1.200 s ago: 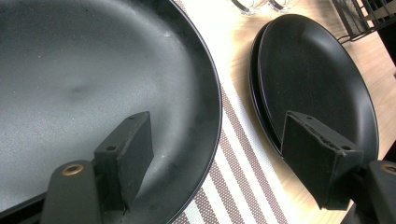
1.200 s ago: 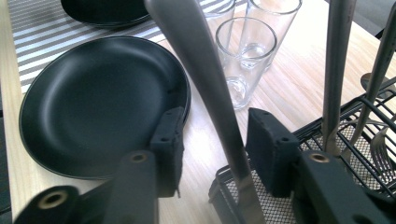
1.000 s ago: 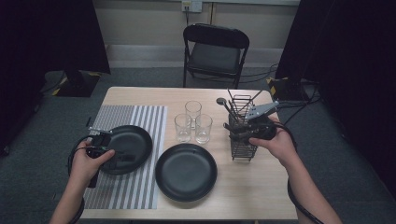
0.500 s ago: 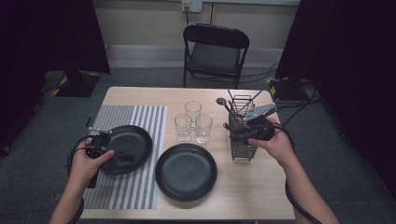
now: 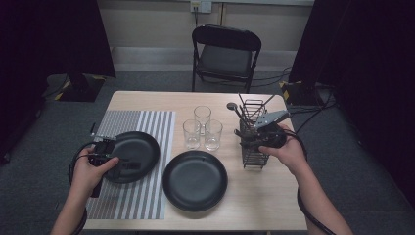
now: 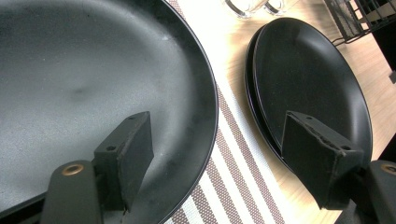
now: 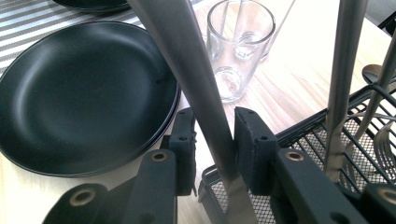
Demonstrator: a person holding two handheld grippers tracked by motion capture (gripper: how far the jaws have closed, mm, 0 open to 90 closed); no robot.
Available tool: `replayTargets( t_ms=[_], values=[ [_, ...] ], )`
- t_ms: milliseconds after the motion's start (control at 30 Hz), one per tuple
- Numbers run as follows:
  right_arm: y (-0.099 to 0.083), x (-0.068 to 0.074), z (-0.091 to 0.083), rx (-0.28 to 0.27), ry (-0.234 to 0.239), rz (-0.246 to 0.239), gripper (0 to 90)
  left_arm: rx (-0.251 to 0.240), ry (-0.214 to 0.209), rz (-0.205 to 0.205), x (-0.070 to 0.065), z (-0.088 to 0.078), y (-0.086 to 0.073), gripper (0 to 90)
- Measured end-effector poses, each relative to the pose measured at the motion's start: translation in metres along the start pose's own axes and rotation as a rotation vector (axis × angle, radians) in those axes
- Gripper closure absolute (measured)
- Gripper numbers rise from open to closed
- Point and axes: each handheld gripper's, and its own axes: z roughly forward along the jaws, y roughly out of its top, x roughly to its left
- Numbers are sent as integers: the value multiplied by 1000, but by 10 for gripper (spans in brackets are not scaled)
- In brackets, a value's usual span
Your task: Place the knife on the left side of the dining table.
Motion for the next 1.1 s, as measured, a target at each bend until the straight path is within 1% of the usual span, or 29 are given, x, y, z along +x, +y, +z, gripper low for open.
replayTargets(
  t_ms=[300,367,467,700,900,1100],
  values=[
    [-1,-1,0,-9,7,7,727,-5,-2,-1,-1,-1,0,249],
    [-1,-1,0,-7,5,2,728,-3,6,4,0,-1,0,249],
    [-1,0,0,-8,6,-2,730,-1,5,-2,0,-1,-1,249],
    [-2,0,-1,-11,-1,-5,732,-3,5,2,0,-1,-1,249],
    [-2,1,-1,-19,-11,-2,734,-5,5,0,0,-1,-1,249],
    [-1,1,-2,-16,-18,-3,738,-6,6,-5,1,-2,-1,249]
  ],
)
